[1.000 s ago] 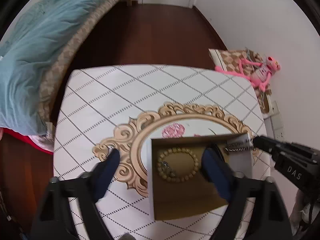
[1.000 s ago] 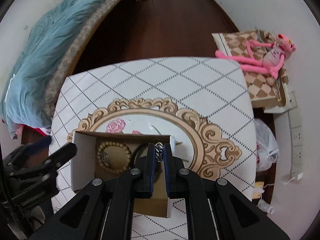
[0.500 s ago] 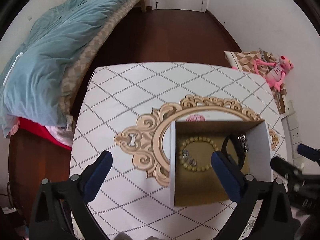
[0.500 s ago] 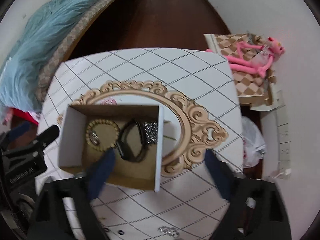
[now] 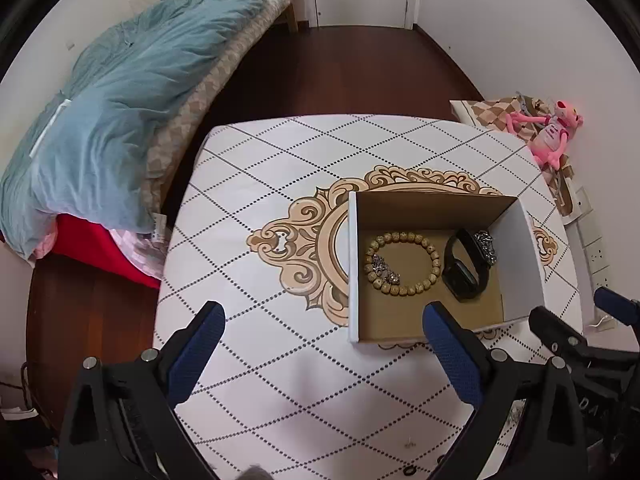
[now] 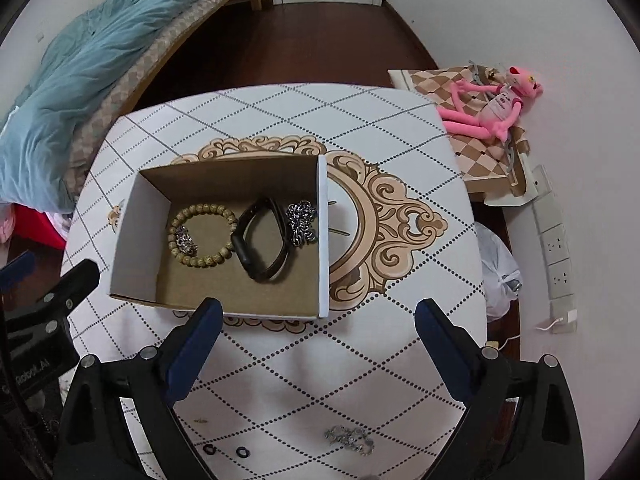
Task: Organize jewelry
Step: 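Lift both tools up and away from the box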
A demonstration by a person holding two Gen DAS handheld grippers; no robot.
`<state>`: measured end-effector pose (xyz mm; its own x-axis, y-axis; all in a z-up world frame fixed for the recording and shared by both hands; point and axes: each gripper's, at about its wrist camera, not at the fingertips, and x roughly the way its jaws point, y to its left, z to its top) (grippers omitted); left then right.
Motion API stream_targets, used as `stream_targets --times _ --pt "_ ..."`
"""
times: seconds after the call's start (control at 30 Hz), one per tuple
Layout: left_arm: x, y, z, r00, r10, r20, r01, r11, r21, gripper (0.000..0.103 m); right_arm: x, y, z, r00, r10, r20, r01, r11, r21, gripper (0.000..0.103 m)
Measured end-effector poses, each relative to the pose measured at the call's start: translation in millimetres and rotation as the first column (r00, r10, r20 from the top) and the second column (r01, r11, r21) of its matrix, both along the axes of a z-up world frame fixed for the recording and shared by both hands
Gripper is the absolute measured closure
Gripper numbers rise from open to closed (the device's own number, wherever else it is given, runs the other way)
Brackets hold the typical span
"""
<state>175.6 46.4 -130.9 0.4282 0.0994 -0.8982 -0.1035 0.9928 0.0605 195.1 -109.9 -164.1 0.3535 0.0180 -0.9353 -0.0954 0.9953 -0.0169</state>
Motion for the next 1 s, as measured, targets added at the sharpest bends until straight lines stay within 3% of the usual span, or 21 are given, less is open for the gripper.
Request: stream_targets --times 0.17,0.57,1.0 --pt "-19 -1 17 0.999 0.008 0.043 -0.009 1.0 0.027 0.002 -16 -2 21 0.999 -0.012 0.052 0.012 1.0 -0.002 0.005" --pt "-67 -3 60 0.993 -0.005 0.118 0.004 1.0 0.004 0.002 -72 -10 79 0.982 -0.029 0.184 0.028 1.0 0.008 0.005" --pt "-104 -4 83 0.989 -0.008 0.147 0.009 1.0 -0.004 0.002 -112 -7 108 0.973 -0.014 0.231 0.008 1.0 0.027 0.005"
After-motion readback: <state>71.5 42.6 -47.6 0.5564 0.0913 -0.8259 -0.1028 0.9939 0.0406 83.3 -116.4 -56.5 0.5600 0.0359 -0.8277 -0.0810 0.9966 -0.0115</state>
